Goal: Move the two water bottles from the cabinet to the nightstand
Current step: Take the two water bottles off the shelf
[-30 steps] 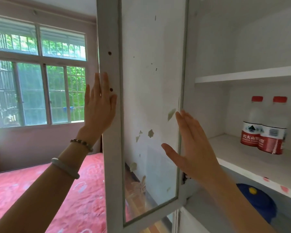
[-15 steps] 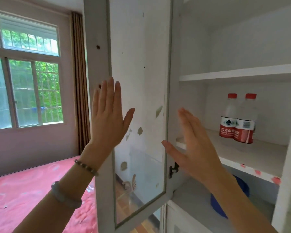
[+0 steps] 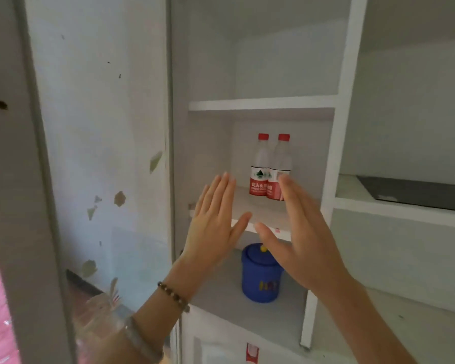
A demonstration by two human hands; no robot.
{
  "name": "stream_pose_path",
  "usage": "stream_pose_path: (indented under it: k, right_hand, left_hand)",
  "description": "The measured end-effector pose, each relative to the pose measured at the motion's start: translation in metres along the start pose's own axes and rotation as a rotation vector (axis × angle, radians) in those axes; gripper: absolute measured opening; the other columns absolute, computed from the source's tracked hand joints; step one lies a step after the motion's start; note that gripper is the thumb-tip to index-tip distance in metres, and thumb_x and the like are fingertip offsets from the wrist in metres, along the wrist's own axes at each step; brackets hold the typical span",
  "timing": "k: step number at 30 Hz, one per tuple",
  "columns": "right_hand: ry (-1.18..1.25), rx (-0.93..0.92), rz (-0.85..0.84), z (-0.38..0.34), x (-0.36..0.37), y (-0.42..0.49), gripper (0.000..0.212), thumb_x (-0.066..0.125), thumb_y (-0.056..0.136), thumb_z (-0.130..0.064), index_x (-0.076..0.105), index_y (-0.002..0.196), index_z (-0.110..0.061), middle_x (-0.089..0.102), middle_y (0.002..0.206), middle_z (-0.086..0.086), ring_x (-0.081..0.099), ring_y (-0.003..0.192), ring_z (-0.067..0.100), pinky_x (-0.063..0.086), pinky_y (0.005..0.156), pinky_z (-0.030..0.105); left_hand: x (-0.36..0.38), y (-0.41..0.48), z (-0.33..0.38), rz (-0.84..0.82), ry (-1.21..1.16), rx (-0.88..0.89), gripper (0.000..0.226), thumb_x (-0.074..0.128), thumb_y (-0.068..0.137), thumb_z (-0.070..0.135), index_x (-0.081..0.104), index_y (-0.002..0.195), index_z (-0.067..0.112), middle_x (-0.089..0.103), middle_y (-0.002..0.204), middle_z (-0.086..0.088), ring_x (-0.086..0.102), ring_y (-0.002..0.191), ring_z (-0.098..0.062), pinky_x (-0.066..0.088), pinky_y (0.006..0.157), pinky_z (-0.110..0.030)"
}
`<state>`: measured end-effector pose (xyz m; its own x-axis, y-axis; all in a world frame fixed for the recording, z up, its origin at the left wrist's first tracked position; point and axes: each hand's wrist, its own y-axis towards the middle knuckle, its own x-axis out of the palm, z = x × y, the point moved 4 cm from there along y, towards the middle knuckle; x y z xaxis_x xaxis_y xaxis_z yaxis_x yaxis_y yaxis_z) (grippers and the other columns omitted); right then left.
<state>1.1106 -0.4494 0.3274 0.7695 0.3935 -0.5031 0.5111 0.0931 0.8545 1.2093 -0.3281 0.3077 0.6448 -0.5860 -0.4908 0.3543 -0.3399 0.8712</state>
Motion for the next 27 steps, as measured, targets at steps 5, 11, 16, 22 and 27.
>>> stream_pose_path:
  k: [5, 11, 16, 22, 27]
  right_hand:
    - [0.003, 0.084, -0.011, 0.032, -0.011, -0.005, 0.072, 0.044, 0.086, -0.05, 0.013, 0.143, -0.018, 0.019, 0.144, -0.011, 0.011, 0.131, -0.004, 0.007, 0.105, 0.006]
    - [0.058, 0.242, -0.025, 0.066, 0.019, -0.001, 0.07, 0.052, 0.089, -0.038, 0.014, 0.144, -0.017, 0.021, 0.15, -0.002, 0.009, 0.125, -0.009, 0.002, 0.092, -0.006]
    - [0.054, 0.309, -0.03, 0.09, 0.055, 0.024, 0.07, 0.055, 0.089, -0.033, 0.016, 0.143, -0.015, 0.023, 0.149, 0.002, 0.017, 0.129, -0.001, 0.007, 0.097, 0.003]
    - [-0.009, 0.369, 0.092, 0.141, 0.098, 0.067, 0.052, 0.065, 0.082, -0.03, 0.043, 0.126, -0.014, 0.053, 0.117, 0.001, 0.053, 0.099, 0.01, 0.042, 0.079, 0.012]
    - [0.069, 0.523, 0.16, 0.182, 0.135, 0.091, 0.048, 0.071, 0.075, -0.029, 0.05, 0.116, -0.014, 0.059, 0.102, 0.002, 0.059, 0.088, 0.013, 0.055, 0.074, 0.034]
  left_hand:
    - [0.033, 0.01, 0.009, -0.008, -0.183, -0.073, 0.068, 0.035, 0.092, 0.05, 0.022, 0.142, 0.006, 0.028, 0.149, -0.014, 0.011, 0.137, -0.014, 0.009, 0.112, -0.037]
    - [0.074, 0.016, 0.003, -0.058, -0.431, -0.172, 0.069, 0.041, 0.092, 0.045, 0.013, 0.146, 0.013, 0.014, 0.154, -0.005, 0.006, 0.14, -0.009, 0.007, 0.111, -0.026]
    - [0.118, 0.046, -0.025, -0.153, -0.538, -0.286, 0.074, 0.043, 0.091, 0.048, 0.009, 0.146, 0.012, 0.013, 0.155, -0.007, 0.01, 0.141, -0.017, 0.012, 0.112, -0.031]
    - [0.174, 0.095, -0.058, -0.32, -0.775, -0.474, 0.083, 0.054, 0.086, 0.047, 0.004, 0.146, 0.019, 0.01, 0.155, -0.004, 0.017, 0.14, -0.021, 0.022, 0.109, -0.039]
    - [0.208, 0.123, -0.074, -0.359, -0.67, -0.432, 0.085, 0.062, 0.082, 0.044, 0.018, 0.144, 0.005, 0.024, 0.15, -0.014, 0.026, 0.136, -0.026, 0.026, 0.106, -0.038]
